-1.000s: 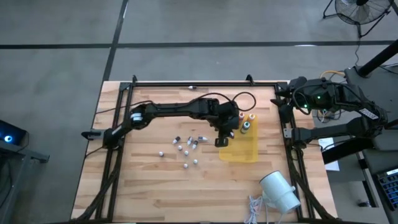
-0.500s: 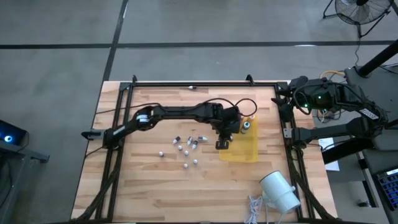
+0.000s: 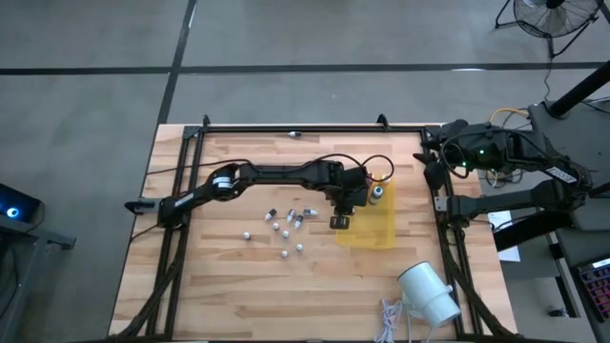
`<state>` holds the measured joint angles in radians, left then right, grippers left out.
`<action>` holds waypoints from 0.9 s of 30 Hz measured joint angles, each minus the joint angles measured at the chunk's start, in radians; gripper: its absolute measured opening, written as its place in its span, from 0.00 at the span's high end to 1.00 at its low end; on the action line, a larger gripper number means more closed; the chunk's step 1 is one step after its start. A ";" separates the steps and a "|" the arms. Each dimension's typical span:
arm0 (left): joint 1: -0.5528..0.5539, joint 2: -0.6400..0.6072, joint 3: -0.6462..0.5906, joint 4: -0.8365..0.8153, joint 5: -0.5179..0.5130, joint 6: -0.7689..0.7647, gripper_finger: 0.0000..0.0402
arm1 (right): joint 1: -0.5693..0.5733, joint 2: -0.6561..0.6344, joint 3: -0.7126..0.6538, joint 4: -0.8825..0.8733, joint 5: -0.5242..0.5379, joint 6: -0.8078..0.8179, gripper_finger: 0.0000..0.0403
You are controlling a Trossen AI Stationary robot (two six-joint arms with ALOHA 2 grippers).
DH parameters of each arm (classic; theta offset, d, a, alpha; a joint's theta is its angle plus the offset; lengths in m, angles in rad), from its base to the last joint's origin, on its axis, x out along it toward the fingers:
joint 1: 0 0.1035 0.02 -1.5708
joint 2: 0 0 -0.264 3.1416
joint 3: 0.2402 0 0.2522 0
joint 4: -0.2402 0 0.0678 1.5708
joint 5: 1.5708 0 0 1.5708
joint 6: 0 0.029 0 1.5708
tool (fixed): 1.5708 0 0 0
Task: Pick & Place food coloring
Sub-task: Put the top small red food coloring bottle into the yellow bin
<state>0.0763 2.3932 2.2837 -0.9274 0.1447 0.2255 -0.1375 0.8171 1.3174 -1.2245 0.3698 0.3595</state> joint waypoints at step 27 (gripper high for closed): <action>0.002 0.000 -0.081 0.000 -0.009 0.016 0.90 | -0.001 -0.001 -0.009 0.002 0.000 0.000 0.56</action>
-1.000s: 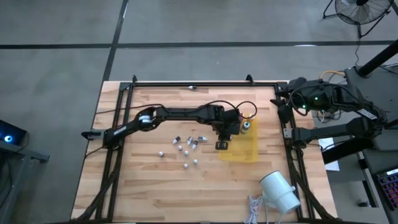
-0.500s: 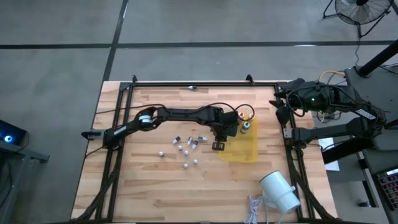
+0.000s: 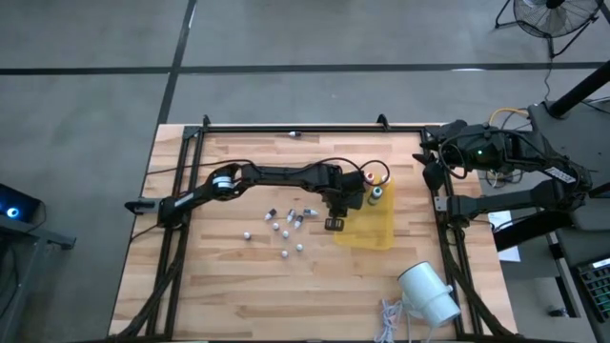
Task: Pick & Place food coloring
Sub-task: Put the top small red food coloring bottle into the yellow bin
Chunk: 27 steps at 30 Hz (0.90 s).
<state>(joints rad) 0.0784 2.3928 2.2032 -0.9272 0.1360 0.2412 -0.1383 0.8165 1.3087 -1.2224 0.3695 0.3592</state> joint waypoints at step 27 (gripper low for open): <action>-0.024 -0.030 0.151 -0.067 0.005 -0.076 0.90 | 0.001 -0.017 0.000 0.001 -0.003 -0.010 0.56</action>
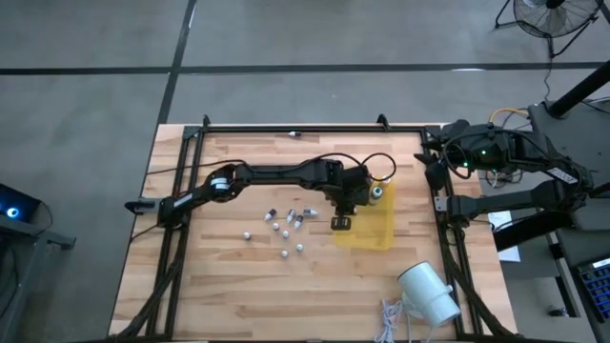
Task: Pick & Place food coloring
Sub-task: Put the top small red food coloring bottle into the yellow bin
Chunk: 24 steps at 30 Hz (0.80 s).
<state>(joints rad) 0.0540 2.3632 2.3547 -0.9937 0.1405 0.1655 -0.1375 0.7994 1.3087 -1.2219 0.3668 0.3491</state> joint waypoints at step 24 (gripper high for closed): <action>0.044 -0.165 0.001 -0.105 -0.011 -0.039 0.90 | 0.000 0.114 0.000 0.032 -0.123 -0.017 0.56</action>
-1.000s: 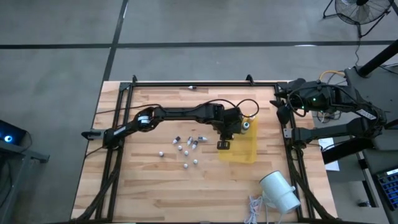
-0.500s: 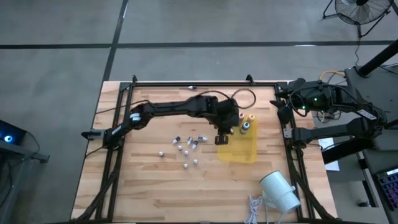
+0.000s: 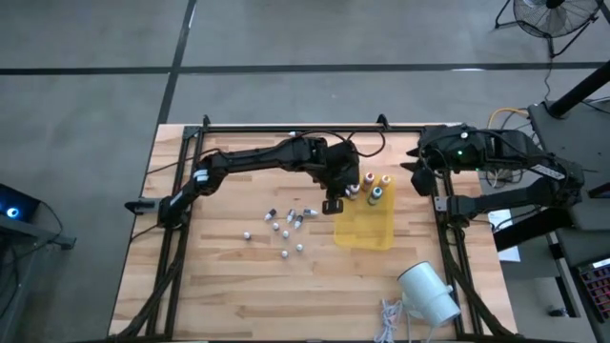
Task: Pick & Place food coloring
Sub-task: Put the top small red food coloring bottle into the yellow bin
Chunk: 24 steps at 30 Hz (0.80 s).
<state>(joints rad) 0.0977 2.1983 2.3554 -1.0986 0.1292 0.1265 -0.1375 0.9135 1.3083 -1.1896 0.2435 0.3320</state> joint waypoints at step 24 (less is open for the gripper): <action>0.031 -0.180 0.000 0.121 0.003 -0.023 0.90 | 0.003 0.024 -0.002 0.199 -0.017 -0.056 0.56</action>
<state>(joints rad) 0.1289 2.0179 2.3557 -0.9774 0.1324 0.1040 -0.1345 0.9371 1.3067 -0.9910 0.2260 0.2757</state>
